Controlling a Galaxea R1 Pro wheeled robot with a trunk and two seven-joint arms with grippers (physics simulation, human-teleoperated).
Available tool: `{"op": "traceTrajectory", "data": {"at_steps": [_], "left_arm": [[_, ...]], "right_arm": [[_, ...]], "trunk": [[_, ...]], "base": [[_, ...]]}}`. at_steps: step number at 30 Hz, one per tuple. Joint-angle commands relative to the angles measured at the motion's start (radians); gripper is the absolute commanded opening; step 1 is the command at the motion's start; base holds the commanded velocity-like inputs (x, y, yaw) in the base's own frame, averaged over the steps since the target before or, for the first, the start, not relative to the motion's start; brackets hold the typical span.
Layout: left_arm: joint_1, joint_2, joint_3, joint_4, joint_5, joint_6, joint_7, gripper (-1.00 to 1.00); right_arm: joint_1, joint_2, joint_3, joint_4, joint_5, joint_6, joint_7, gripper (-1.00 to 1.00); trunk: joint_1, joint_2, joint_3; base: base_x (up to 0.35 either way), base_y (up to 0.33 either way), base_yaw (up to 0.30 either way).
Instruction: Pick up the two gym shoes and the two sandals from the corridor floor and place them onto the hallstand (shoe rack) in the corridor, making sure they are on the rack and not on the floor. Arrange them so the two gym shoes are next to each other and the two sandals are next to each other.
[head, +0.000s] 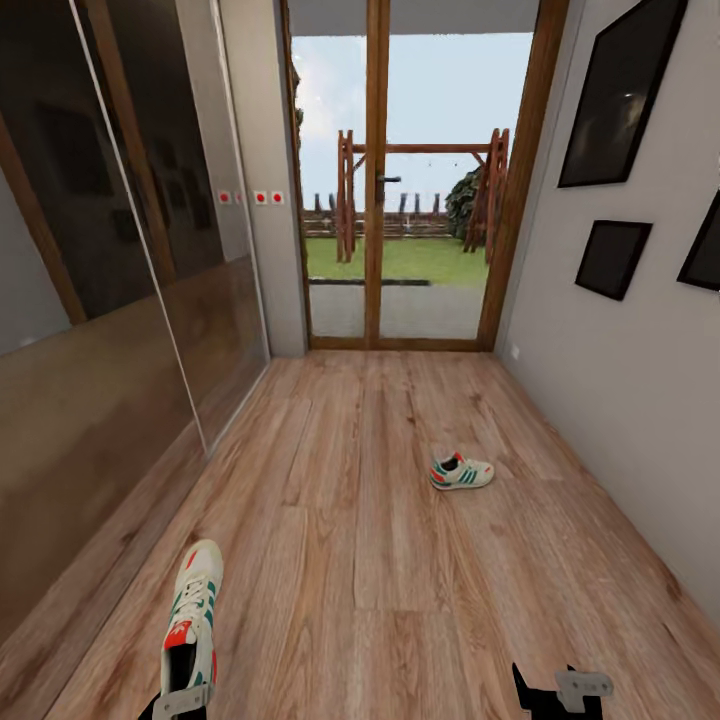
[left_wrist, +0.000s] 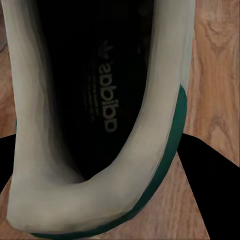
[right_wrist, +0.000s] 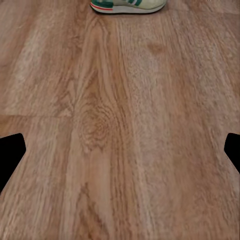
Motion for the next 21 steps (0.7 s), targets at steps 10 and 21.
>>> {"op": "traceTrajectory", "data": {"at_steps": [10, 21], "left_arm": [[-0.001, 0.0, 0.003, 0.001, -0.001, -0.003, -0.001, -1.0], [-0.001, 0.0, 0.003, 0.001, -0.002, -0.003, -0.001, -1.0]], "right_arm": [[-0.001, 0.001, -0.009, 0.0, 0.003, -0.004, 0.008, 1.0], [-0.001, 0.0, -0.009, 0.0, 0.003, -0.005, 0.008, 1.0]], "trunk": [[0.0, 0.0, 0.001], [0.0, 0.0, 0.001]], "base": [[0.313, 0.143, -0.189], [0.31, 0.145, -0.013]]}}
